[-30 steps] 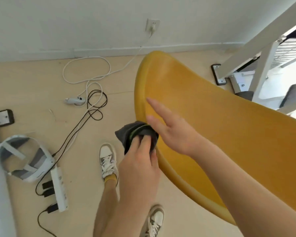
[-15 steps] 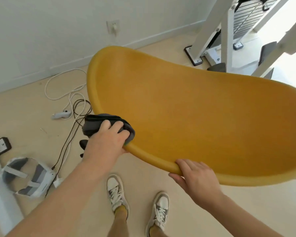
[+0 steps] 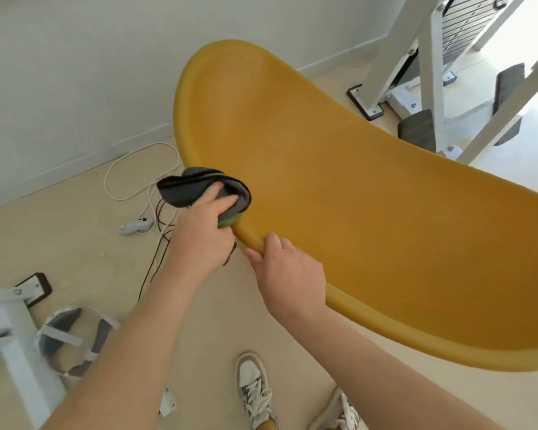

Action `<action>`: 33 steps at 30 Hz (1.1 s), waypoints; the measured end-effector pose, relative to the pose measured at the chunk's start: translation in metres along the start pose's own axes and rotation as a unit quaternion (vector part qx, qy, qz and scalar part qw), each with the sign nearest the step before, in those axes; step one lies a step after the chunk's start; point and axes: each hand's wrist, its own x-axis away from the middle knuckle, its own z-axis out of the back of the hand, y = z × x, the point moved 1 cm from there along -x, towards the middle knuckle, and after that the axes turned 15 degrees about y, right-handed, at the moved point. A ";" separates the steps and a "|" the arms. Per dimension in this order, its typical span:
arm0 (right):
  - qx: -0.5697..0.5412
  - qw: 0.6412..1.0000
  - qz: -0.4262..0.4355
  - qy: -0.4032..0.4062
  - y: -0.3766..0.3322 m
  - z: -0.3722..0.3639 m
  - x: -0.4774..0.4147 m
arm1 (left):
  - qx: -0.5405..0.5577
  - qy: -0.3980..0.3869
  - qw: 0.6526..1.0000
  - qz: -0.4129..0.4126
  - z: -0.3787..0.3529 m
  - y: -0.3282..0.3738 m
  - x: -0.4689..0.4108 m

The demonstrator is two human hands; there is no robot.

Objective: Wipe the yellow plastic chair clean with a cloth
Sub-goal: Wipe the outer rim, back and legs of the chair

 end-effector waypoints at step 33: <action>-0.176 0.917 -0.357 0.036 0.468 0.219 0.096 | -0.110 -0.091 0.948 -0.283 -0.190 0.204 0.285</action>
